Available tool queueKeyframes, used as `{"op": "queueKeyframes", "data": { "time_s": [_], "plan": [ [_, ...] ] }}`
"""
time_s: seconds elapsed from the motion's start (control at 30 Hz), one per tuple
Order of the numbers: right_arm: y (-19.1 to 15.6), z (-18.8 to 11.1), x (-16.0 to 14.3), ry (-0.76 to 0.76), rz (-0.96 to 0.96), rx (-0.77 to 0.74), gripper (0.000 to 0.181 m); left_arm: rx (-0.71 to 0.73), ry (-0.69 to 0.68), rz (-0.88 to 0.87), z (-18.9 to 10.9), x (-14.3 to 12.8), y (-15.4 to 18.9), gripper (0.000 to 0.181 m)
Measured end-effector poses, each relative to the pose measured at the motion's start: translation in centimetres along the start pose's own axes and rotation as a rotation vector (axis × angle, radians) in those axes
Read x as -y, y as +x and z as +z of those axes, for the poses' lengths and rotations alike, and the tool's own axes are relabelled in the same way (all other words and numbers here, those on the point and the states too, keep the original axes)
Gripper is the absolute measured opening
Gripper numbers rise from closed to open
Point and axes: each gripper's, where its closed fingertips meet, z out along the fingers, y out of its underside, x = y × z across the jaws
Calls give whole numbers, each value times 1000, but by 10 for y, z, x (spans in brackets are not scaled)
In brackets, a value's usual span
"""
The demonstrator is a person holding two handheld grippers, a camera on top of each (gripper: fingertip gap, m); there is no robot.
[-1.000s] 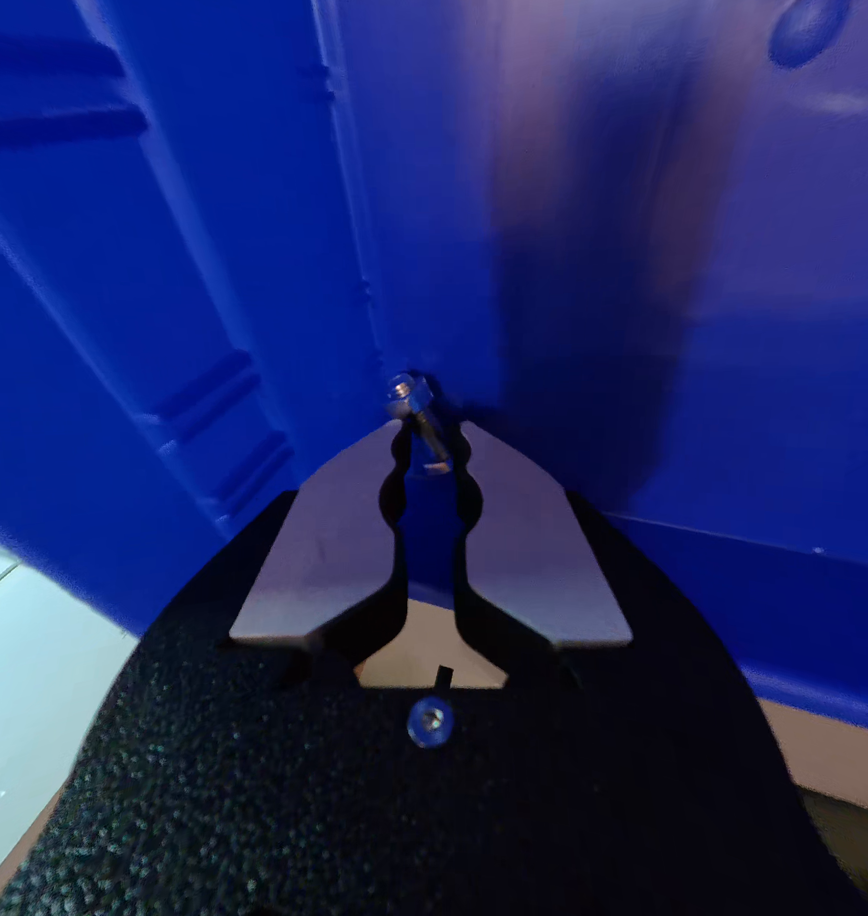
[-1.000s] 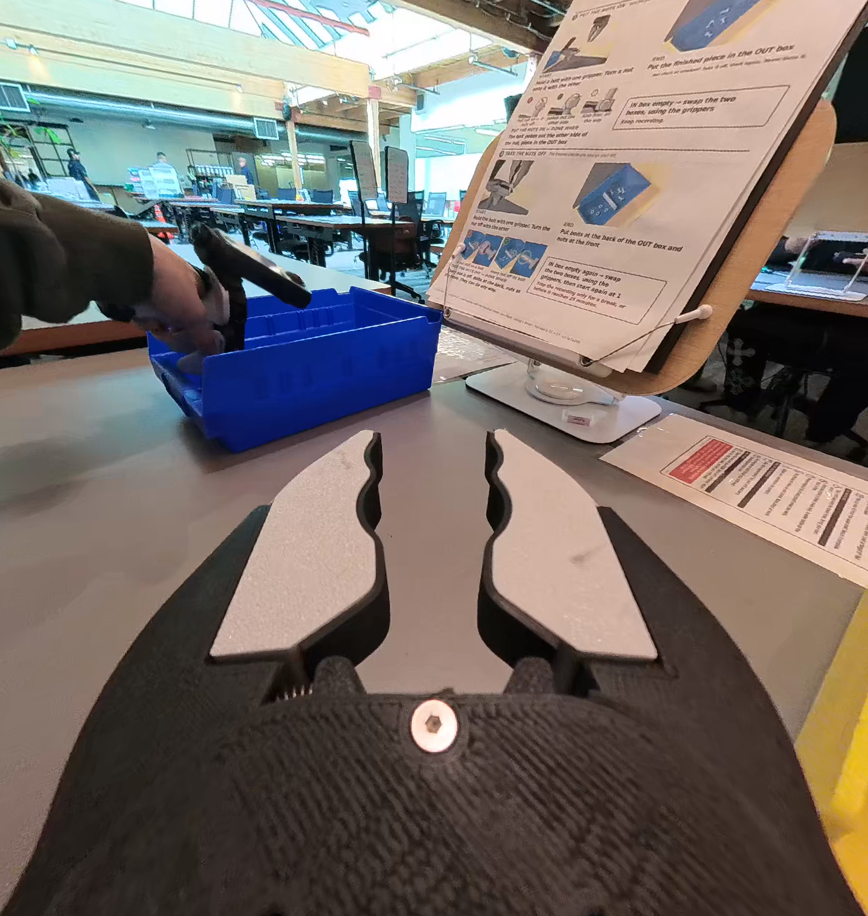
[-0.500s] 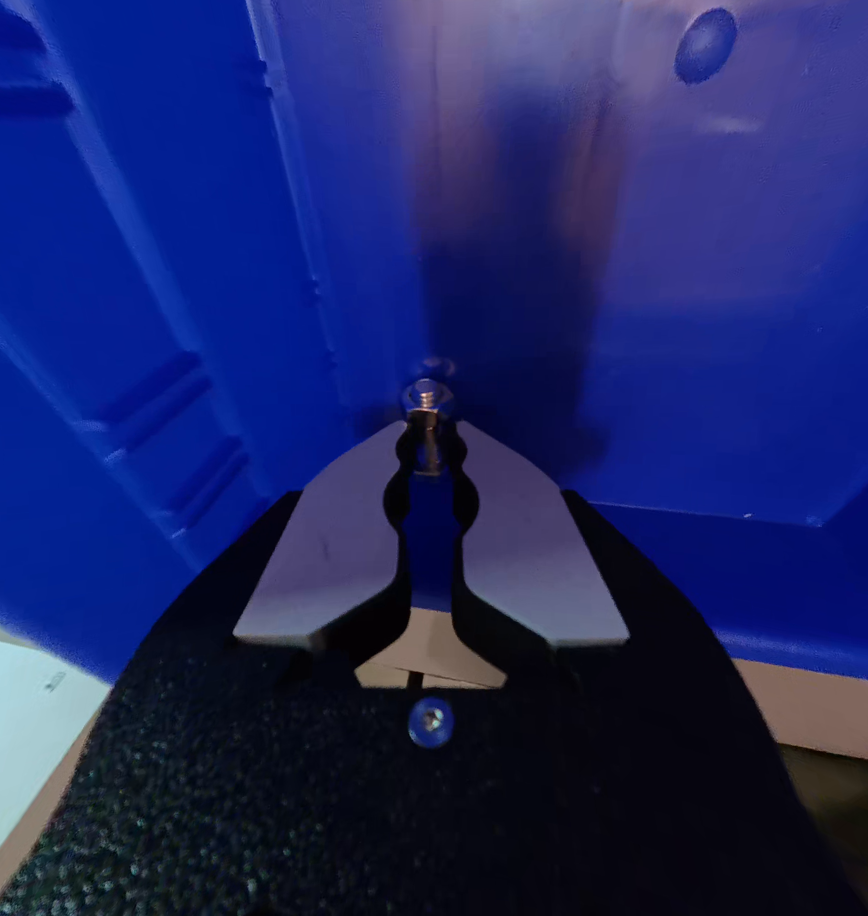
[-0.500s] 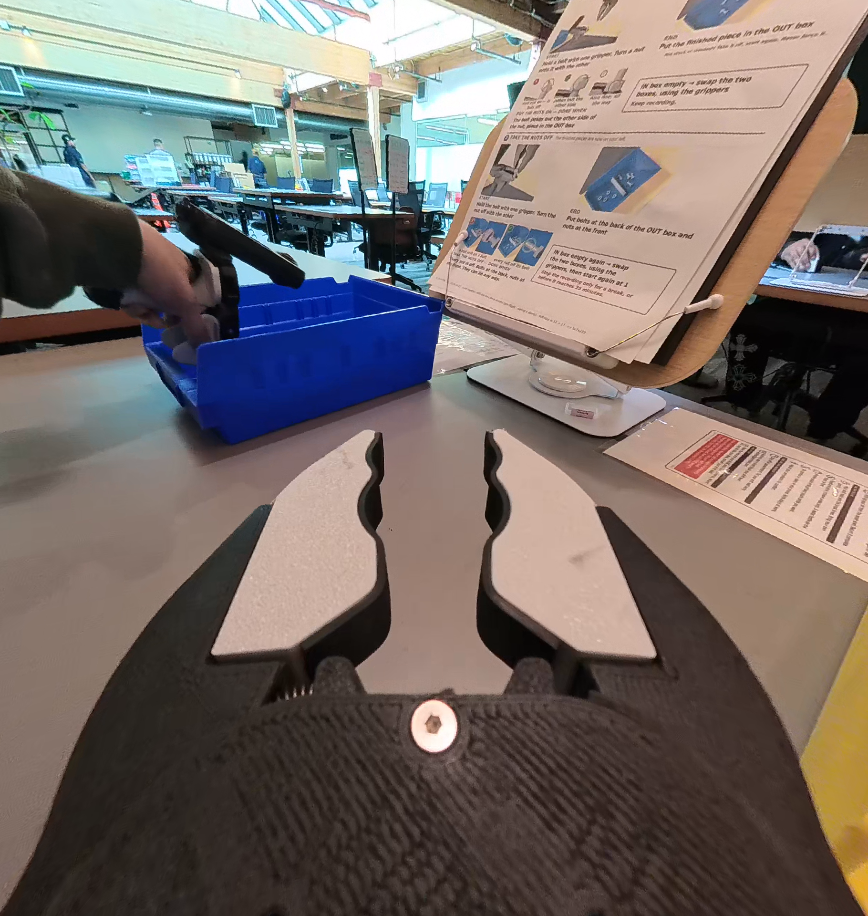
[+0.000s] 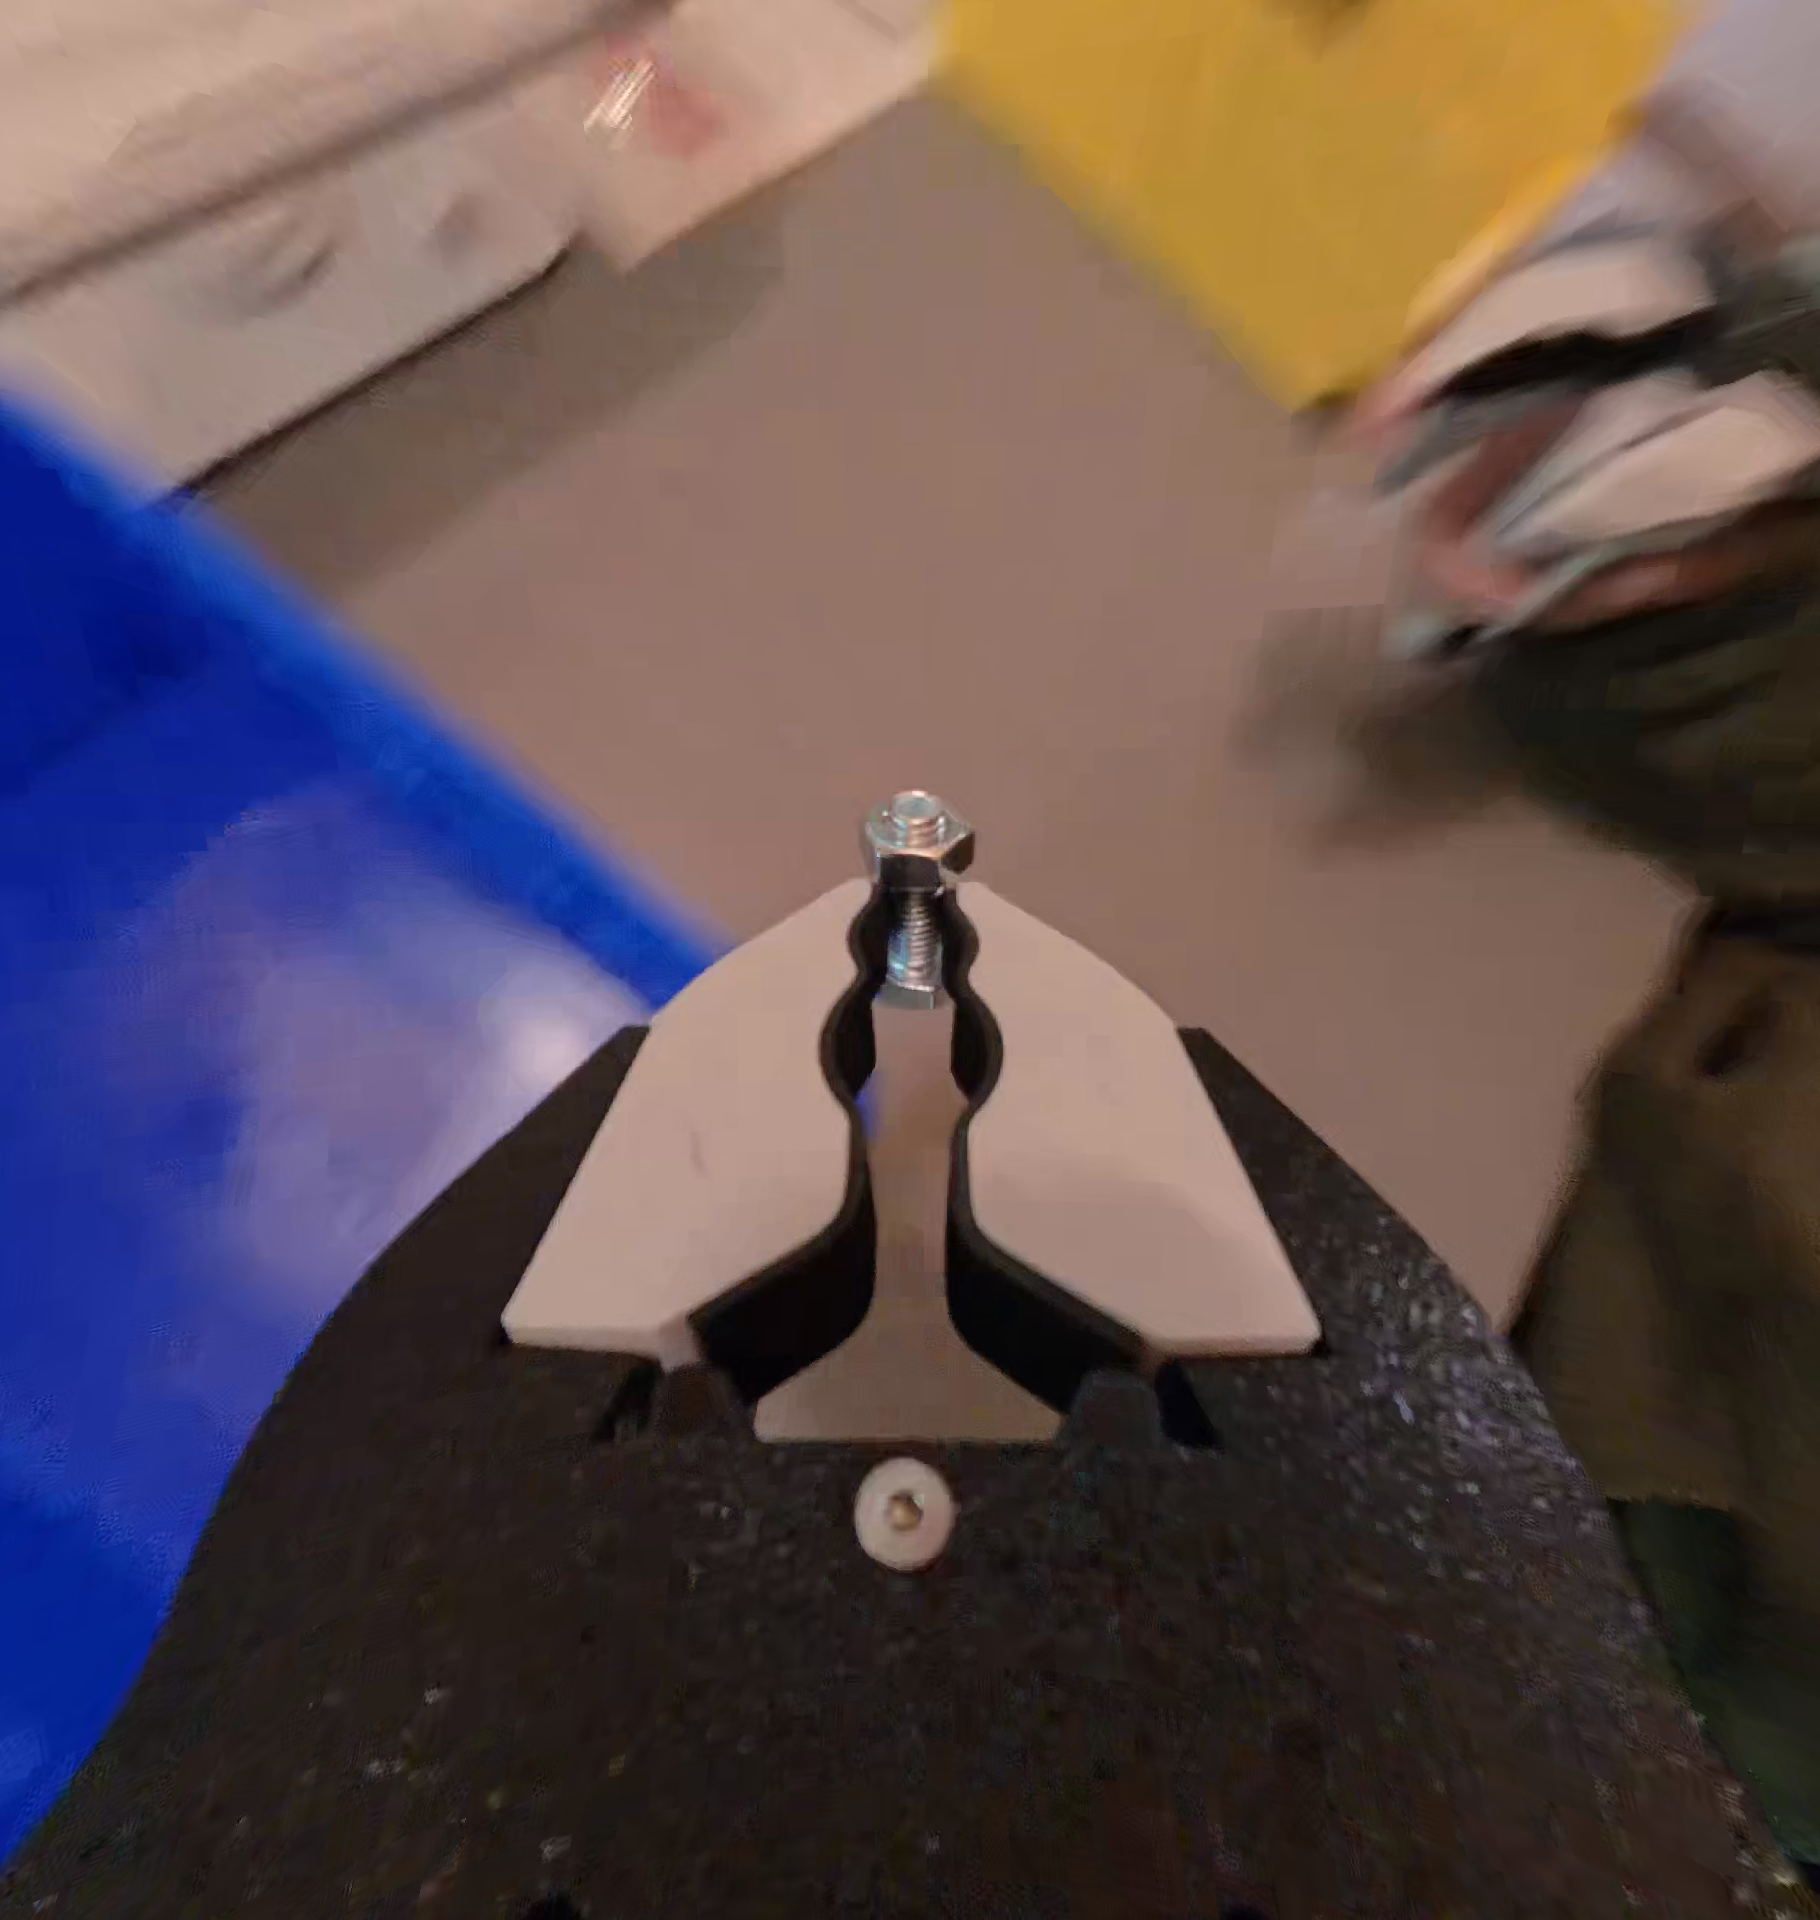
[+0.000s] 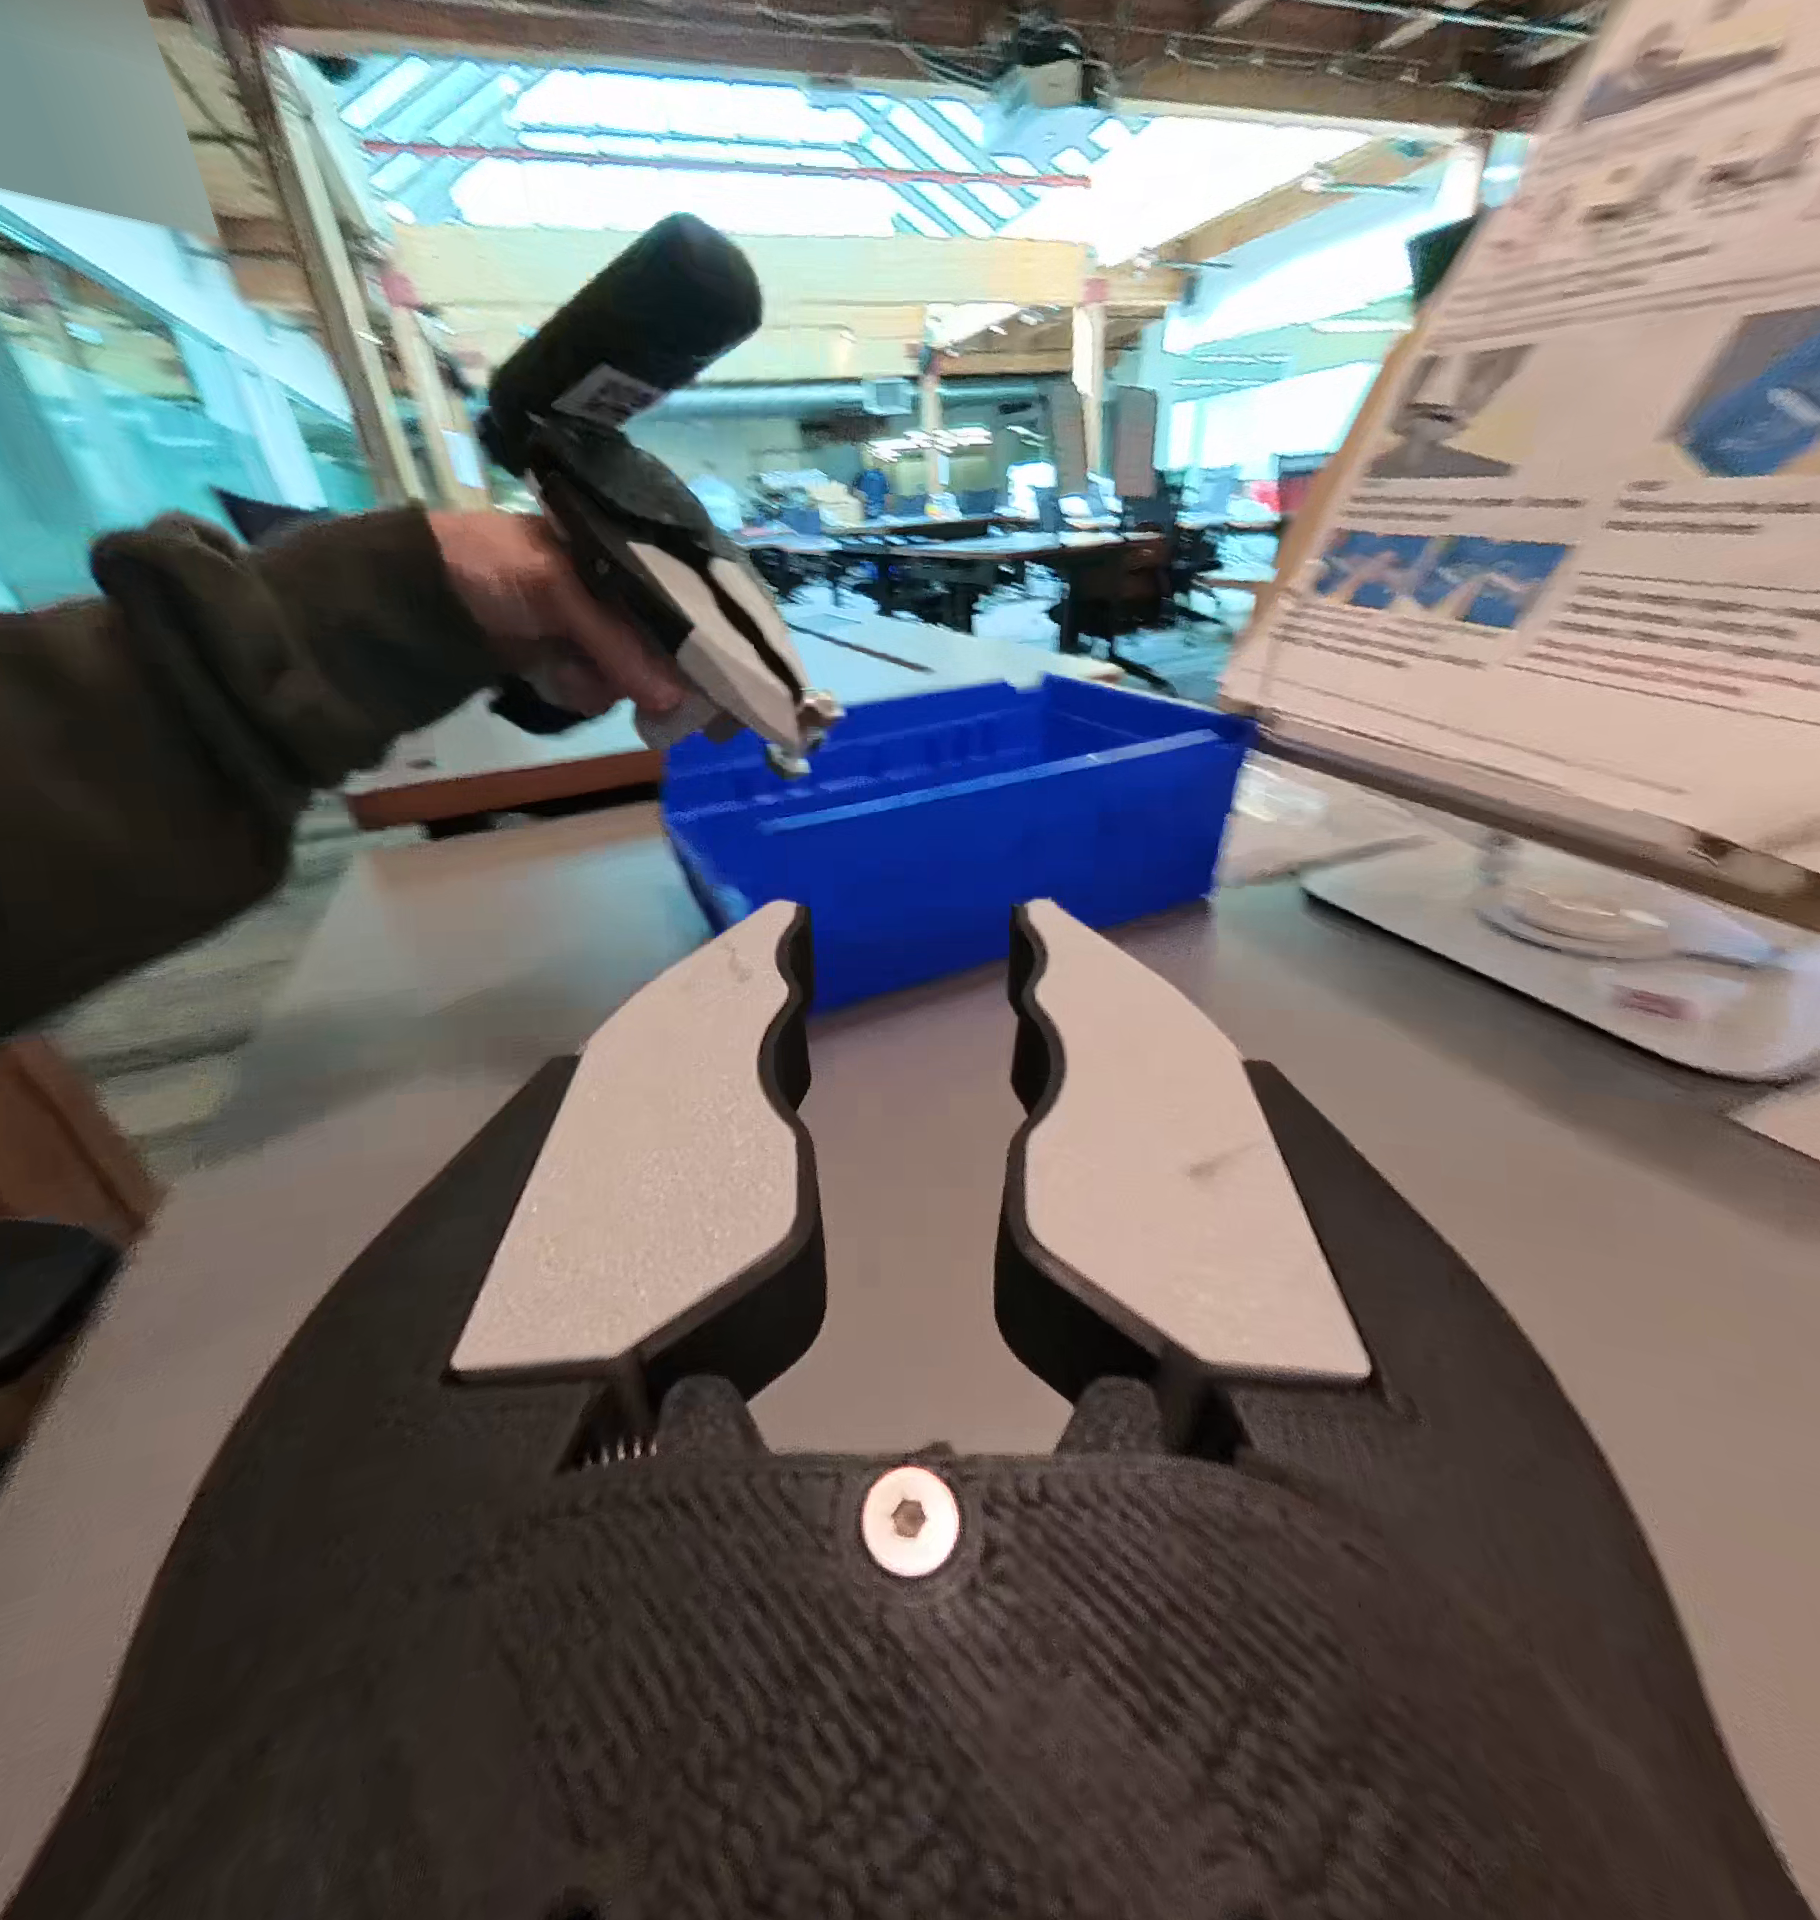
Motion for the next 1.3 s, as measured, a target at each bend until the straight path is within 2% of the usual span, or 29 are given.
{"op": "queueKeyframes", "data": {
  "time_s": [0.03, 0.1, 0.17, 0.23, 0.33, 0.4, 0.67, 0.77, 0.83, 0.87, 1.0, 1.23, 1.3],
  "plan": [
    [-12, 8, 8, 25, 7, 49, 36, -86, 65, 40, 0, 11, 27, 9],
    [-37, 22, 25, 77, 19, 150, 36, -203, 123, 136, 1, 19, 72, 9],
    [-59, 34, 37, 98, 26, 241, 35, -258, 128, 217, 4, 18, 102, 9],
    [-81, 40, 42, 87, 17, 326, 32, -276, 116, 259, 8, 14, 118, 9],
    [-99, 46, 36, 21, -13, 370, 29, -280, 100, 332, 10, 7, 129, 9],
    [-102, 48, 33, -7, -30, 352, 19, -283, 105, 362, 10, 5, 133, 9],
    [-110, 47, 33, -26, -23, 355, 19, -286, 224, 427, 3, 10, 143, 9],
    [-107, 46, 43, 27, 6, 335, 19, -253, 337, 376, 0, 20, 143, 12],
    [-100, 44, 50, 71, 59, 318, 19, -249, 371, 323, 1, 21, 142, 18],
    [-98, 44, 49, 69, 63, 318, 19, -256, 388, 303, 2, 21, 143, 16],
    [-102, 44, 47, 67, 58, 321, 19, -246, 408, 284, 7, 20, 145, 10],
    [-93, 44, 38, 16, 28, 251, 19, -113, 403, 342, 17, 20, 134, 9],
    [-87, 45, 38, 15, 25, 186, 29, -103, 426, 339, 20, 22, 135, 9]
  ]
}}
